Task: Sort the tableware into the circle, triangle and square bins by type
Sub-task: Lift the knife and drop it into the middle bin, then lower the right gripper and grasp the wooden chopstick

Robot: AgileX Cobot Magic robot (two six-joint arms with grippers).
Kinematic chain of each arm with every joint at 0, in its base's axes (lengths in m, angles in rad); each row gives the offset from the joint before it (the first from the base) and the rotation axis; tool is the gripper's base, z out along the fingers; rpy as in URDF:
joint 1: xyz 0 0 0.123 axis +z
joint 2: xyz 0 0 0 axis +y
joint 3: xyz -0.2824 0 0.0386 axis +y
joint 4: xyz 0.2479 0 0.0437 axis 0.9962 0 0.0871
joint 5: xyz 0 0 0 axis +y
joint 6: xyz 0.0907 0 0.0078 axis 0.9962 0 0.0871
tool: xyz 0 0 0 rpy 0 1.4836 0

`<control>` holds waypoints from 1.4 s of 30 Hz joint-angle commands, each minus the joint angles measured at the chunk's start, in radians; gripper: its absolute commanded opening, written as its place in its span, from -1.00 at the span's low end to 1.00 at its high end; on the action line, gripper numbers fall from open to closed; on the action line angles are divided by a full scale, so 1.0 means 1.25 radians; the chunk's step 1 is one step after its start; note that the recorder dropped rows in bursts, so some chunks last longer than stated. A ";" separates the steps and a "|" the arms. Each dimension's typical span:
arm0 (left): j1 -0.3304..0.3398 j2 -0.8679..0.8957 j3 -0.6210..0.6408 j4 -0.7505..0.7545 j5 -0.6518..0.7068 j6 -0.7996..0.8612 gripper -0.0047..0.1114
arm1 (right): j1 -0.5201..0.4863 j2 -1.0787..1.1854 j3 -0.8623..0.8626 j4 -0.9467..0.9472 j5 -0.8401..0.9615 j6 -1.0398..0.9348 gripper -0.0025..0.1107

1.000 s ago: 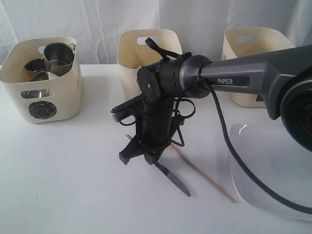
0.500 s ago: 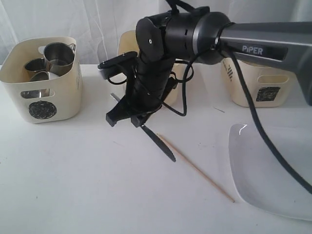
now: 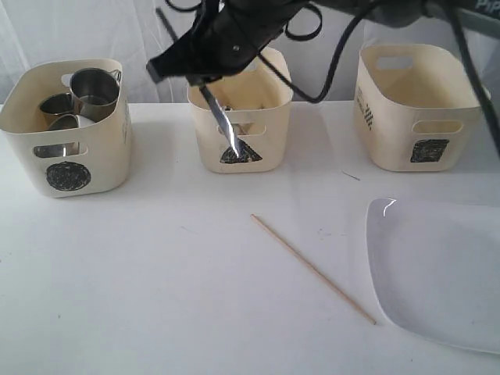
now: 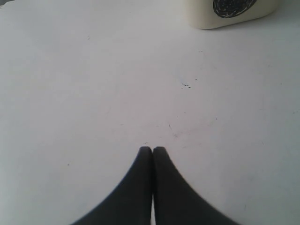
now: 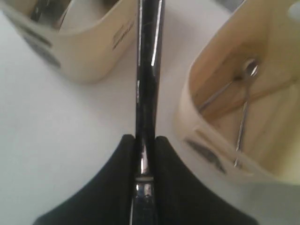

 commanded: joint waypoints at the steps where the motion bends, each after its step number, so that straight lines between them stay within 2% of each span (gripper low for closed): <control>1: -0.004 -0.004 0.003 -0.003 0.000 -0.001 -0.92 | -0.055 -0.019 -0.006 -0.003 -0.101 0.043 -0.96; 11: -0.004 -0.004 0.003 -0.003 0.000 -0.001 -0.92 | -0.146 -0.017 0.036 0.052 -0.236 0.087 -0.96; 14: -0.004 -0.004 0.003 -0.003 0.000 -0.001 -0.92 | -0.159 -0.016 0.115 0.077 -0.411 0.087 -0.96; 20: -0.004 -0.004 0.003 -0.003 0.000 -0.001 -0.92 | -0.161 -0.016 0.200 0.086 -0.621 0.087 -0.96; 21: -0.004 -0.004 0.003 -0.003 0.000 -0.001 -0.92 | -0.161 -0.014 0.220 0.089 -0.692 0.087 -0.96; 30: -0.004 -0.004 0.003 -0.003 0.000 -0.001 -0.92 | -0.161 0.142 0.238 0.095 -1.014 0.087 -0.96; 32: -0.004 -0.004 0.003 -0.003 0.000 -0.001 -0.92 | -0.161 0.177 0.226 0.095 -0.990 0.087 -0.92; 35: -0.004 -0.004 0.003 -0.003 0.000 -0.001 -0.92 | -0.161 0.193 0.226 0.095 -0.920 0.087 -0.58; 36: -0.004 -0.004 0.003 -0.003 0.000 -0.001 -0.92 | -0.161 0.193 0.226 0.095 -0.909 0.087 -0.53; 39: -0.004 -0.004 0.003 -0.003 0.000 -0.001 -0.92 | -0.161 0.173 0.226 0.095 -0.888 0.087 -0.51; 42: -0.004 -0.004 0.003 -0.003 0.000 -0.001 -0.92 | -0.161 0.138 0.226 0.095 -0.790 0.087 -0.51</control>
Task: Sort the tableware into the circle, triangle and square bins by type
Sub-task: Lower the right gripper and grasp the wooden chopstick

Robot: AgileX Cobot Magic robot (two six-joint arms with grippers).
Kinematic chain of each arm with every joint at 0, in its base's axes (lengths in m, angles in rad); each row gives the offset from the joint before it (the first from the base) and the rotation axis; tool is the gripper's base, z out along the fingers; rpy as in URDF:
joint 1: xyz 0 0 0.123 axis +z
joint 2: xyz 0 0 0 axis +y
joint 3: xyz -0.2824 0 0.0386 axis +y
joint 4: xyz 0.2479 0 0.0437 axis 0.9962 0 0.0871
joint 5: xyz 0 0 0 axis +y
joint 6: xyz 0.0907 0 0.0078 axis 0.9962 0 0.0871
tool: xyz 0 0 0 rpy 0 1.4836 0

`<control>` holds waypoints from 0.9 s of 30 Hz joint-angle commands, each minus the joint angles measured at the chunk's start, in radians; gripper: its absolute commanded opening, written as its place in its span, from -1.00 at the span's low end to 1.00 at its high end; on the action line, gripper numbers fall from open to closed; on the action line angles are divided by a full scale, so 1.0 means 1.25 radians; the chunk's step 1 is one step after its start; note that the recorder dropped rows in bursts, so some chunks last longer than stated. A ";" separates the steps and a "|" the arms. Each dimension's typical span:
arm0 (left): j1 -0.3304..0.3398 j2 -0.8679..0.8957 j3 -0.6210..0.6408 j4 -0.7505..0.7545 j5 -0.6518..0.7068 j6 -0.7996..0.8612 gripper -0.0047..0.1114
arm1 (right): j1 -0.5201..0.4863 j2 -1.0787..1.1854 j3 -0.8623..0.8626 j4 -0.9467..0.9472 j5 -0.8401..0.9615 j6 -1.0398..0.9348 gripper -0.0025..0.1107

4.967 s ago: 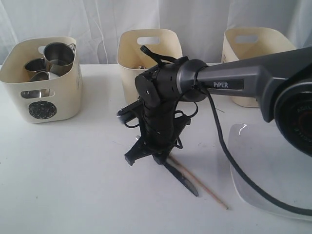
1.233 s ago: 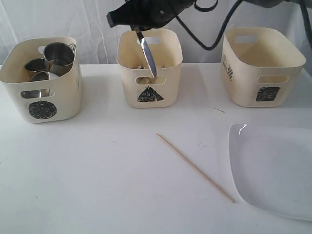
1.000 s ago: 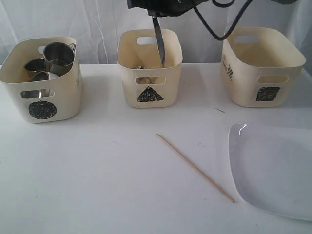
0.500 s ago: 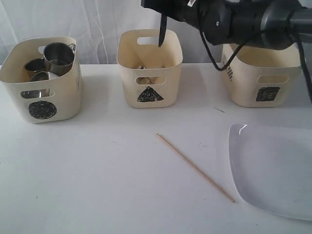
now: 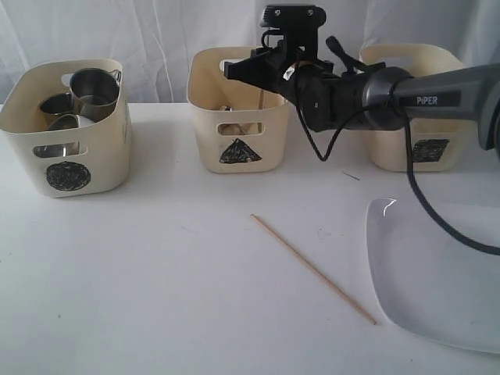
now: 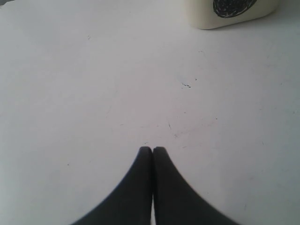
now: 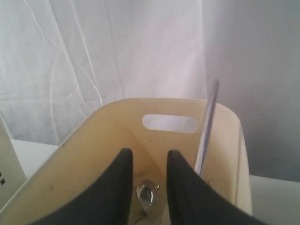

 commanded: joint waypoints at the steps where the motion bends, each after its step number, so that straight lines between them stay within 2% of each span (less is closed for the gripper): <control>1: -0.004 -0.004 0.003 -0.003 0.000 -0.001 -0.92 | -0.005 -0.064 -0.003 0.000 0.146 -0.009 -0.51; 4: -0.004 -0.004 0.003 -0.003 0.000 -0.001 -0.92 | -0.005 -0.130 -0.003 0.000 0.381 -0.101 -0.59; 8: -0.004 -0.004 0.003 -0.003 0.000 -0.001 -0.92 | -0.003 -0.193 -0.001 -0.001 0.707 -0.212 -0.96; 14: -0.004 -0.004 0.003 -0.003 0.000 -0.001 -0.92 | 0.031 -0.213 0.038 0.004 0.979 -0.299 -0.96; 17: -0.004 -0.004 0.003 -0.003 0.000 -0.001 -0.92 | 0.038 -0.183 0.070 0.004 1.069 -0.299 -0.96; 20: -0.004 -0.004 0.003 -0.003 0.000 -0.001 -0.92 | 0.041 -0.151 0.095 0.004 1.120 -0.331 -0.87; 25: -0.004 -0.004 0.003 -0.003 0.000 -0.001 -0.92 | 0.052 -0.116 0.097 0.003 1.153 -0.338 -0.51; 27: -0.004 -0.004 0.003 -0.003 0.000 -0.001 -0.92 | 0.052 -0.108 0.097 0.001 1.146 -0.338 -0.43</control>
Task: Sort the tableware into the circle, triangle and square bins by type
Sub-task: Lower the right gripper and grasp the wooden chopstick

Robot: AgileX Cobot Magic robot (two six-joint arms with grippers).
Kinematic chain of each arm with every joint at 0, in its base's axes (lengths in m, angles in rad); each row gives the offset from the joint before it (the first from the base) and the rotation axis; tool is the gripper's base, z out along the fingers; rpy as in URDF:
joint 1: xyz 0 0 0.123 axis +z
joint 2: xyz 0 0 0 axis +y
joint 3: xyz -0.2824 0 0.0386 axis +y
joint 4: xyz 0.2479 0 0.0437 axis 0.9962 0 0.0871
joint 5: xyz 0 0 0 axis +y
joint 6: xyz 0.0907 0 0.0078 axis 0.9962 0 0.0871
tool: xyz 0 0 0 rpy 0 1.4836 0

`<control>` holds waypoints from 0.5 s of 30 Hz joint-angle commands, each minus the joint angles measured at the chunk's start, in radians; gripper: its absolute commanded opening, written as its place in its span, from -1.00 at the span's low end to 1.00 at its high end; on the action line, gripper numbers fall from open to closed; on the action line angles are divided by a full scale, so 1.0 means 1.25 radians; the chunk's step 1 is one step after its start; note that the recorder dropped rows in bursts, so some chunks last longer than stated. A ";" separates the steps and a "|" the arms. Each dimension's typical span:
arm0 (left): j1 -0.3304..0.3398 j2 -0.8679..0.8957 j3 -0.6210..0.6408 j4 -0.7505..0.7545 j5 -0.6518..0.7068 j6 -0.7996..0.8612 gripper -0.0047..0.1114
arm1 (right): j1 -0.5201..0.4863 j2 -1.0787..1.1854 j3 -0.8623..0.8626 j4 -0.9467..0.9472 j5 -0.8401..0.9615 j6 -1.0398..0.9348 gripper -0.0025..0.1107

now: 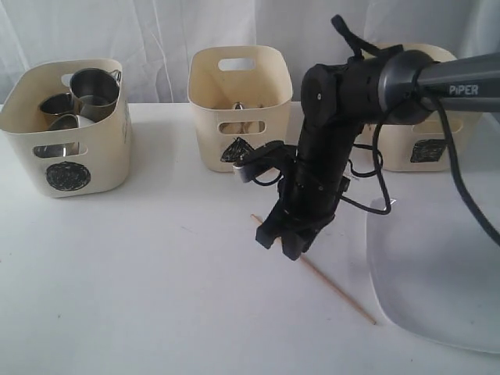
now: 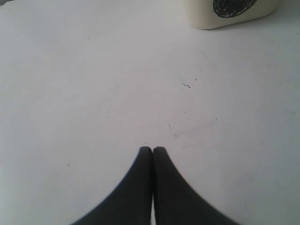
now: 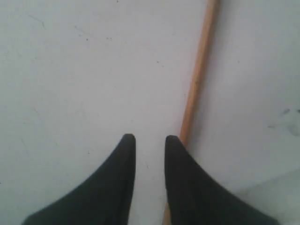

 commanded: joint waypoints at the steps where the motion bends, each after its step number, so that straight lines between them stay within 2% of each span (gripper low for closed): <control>1: -0.004 -0.004 0.003 -0.003 0.000 -0.001 -0.92 | 0.005 0.015 0.002 -0.002 -0.013 -0.013 -0.42; 5: -0.004 -0.004 0.003 -0.003 0.000 -0.001 -0.92 | 0.005 0.037 0.002 -0.075 -0.086 -0.011 -0.42; 15: -0.004 -0.004 0.003 -0.003 0.000 -0.001 -0.92 | 0.005 0.091 0.002 -0.079 -0.118 -0.013 -0.43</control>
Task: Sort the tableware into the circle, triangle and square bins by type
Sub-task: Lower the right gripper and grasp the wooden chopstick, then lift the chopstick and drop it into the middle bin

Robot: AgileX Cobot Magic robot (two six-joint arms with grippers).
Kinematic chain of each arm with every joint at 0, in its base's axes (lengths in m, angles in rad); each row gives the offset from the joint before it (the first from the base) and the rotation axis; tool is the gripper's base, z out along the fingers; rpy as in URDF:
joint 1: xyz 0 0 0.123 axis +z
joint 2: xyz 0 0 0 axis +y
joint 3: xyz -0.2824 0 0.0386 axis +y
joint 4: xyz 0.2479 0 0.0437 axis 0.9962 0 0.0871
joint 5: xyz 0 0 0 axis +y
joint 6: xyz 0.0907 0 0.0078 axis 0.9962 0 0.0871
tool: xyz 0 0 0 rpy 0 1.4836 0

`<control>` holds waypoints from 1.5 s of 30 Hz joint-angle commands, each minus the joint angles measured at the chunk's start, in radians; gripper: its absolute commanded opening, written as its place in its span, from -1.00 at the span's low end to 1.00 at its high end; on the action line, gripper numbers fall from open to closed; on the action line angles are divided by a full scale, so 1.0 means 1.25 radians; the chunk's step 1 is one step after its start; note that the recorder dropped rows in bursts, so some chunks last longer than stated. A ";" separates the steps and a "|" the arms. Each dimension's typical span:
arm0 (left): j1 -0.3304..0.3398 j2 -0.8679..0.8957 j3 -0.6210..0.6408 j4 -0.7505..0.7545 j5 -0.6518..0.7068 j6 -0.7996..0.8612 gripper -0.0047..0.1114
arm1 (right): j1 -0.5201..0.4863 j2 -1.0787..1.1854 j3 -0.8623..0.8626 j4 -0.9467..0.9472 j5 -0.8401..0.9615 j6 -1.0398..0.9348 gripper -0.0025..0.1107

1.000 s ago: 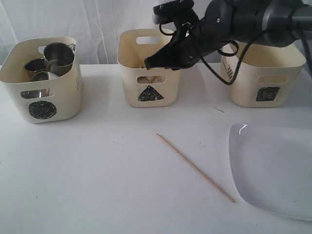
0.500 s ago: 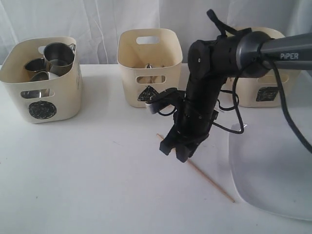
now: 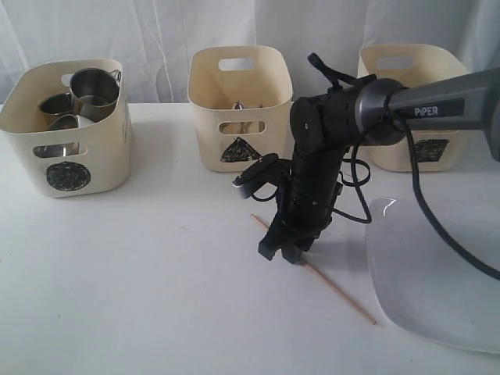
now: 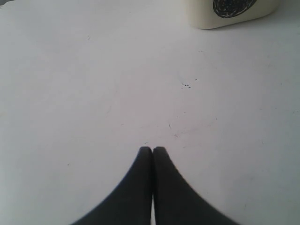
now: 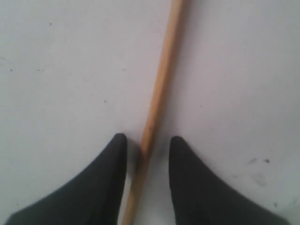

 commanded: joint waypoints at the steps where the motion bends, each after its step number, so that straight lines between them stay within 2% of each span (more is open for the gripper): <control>1: -0.004 -0.004 0.003 -0.003 0.000 -0.001 -0.92 | 0.000 0.019 0.002 -0.002 -0.009 -0.010 -0.45; 3: -0.004 -0.004 0.003 -0.003 0.000 -0.001 -0.92 | 0.000 0.023 0.002 -0.001 -0.009 -0.010 -0.57; 7: -0.004 -0.004 0.003 -0.003 0.000 -0.001 -0.92 | 0.000 0.024 0.002 0.008 -0.009 -0.010 -0.96; 14: -0.004 -0.004 0.003 -0.003 0.000 -0.001 -0.92 | 0.000 0.013 -0.029 0.076 0.024 -0.010 -0.96; 18: -0.004 -0.004 0.003 -0.003 0.000 -0.001 -0.92 | 0.000 -0.035 -0.104 0.146 0.052 -0.010 -0.96; 23: -0.004 -0.004 0.003 -0.003 0.000 -0.001 -0.92 | 0.000 -0.102 -0.214 0.213 0.008 -0.010 -0.96; 27: -0.004 -0.004 0.003 -0.003 0.000 -0.001 -0.92 | -0.008 -0.136 -0.265 0.220 -0.127 -0.010 -0.96; 39: -0.004 -0.004 0.003 -0.003 0.000 -0.001 -0.92 | -0.034 -0.129 -0.268 0.286 -0.605 -0.005 -0.96; 45: -0.004 -0.004 0.003 -0.003 0.000 -0.001 -0.92 | -0.034 -0.085 -0.259 0.289 -0.752 0.000 -0.96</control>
